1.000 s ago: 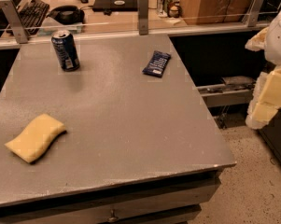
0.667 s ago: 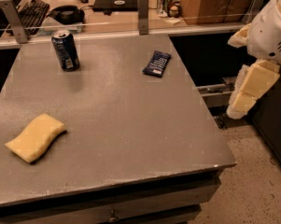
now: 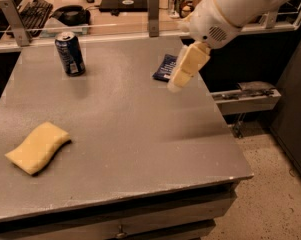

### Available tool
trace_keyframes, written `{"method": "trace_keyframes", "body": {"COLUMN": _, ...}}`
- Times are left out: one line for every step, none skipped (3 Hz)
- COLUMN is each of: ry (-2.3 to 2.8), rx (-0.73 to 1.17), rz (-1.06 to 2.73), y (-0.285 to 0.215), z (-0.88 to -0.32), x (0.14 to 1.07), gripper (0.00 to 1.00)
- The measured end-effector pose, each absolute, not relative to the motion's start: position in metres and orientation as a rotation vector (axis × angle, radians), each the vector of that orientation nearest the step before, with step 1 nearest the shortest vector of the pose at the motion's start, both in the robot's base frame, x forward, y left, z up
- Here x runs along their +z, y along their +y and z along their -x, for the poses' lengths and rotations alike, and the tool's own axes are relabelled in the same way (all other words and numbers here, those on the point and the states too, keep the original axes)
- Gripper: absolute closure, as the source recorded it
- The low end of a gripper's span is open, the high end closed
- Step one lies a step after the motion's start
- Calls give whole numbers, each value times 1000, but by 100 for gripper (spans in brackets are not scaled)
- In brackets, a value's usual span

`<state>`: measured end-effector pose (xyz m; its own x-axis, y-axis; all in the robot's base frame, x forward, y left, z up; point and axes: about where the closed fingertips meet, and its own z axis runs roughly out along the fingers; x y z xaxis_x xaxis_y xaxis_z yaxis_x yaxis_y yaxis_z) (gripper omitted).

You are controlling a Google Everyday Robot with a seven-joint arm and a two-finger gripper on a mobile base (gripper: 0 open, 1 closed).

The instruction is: Knock pepsi can over

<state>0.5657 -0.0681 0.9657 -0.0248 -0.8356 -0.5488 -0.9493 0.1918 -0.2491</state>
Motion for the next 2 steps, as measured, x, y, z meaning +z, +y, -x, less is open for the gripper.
{"method": "trace_keyframes", "body": {"ry": 1709, "rx": 395, "rz": 1564, "y": 15, "z": -629, "x": 968, "gripper": 0}}
{"method": "trace_keyframes", "body": {"ry": 1615, "rx": 468, "rz": 1480, "y": 59, "z": -665, "x": 970, "gripper": 0}}
